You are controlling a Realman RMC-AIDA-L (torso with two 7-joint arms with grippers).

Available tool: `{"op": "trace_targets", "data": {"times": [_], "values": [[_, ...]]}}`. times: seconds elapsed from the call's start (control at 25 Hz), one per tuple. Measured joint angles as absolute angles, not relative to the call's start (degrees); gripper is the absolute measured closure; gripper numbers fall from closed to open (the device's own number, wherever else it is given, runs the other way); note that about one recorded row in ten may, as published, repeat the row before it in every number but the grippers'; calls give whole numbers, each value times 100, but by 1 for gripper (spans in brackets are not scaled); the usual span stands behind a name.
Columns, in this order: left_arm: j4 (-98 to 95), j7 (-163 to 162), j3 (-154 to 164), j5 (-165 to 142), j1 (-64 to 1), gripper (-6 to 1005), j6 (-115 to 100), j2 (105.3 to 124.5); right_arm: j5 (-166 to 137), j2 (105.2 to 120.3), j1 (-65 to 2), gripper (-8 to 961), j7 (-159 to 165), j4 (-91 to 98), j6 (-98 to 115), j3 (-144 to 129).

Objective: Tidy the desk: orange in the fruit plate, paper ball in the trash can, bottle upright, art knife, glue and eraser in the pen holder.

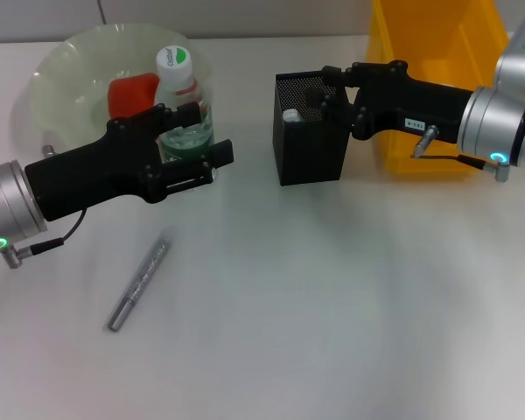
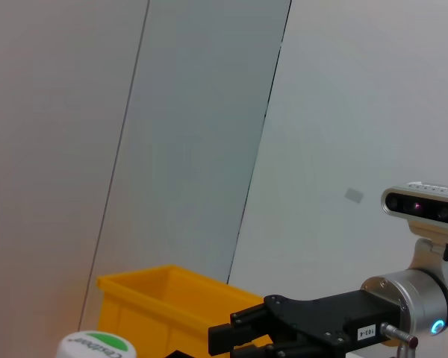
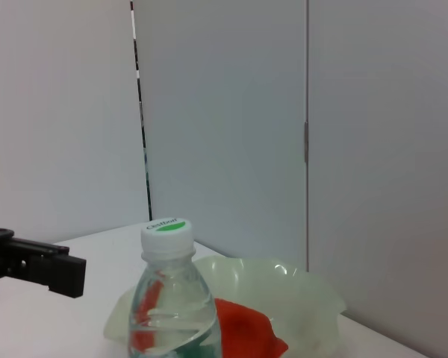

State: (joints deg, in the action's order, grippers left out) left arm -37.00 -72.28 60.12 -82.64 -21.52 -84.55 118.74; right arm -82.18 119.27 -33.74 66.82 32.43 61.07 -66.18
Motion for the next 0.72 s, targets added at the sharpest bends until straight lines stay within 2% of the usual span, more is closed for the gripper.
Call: {"op": "trace_targets", "data": {"times": [0.16,0.32,0.72], "values": [[-3700,-7270,6012,-8280,-2158,191,-8464,11874,-8173,11937,-3333,573,6694,3243,6147,-6618],[-3700,-7272,6013,-8288,-2160,190,-8475,11873,-8145,11944,-3259,572,6730,3260,6258,-6586],[-3735,-7276,6047,-8295,-2111,190,-8530,11856,-7466,11938,-2492,568,6309,3324,7835,-6539]]}}
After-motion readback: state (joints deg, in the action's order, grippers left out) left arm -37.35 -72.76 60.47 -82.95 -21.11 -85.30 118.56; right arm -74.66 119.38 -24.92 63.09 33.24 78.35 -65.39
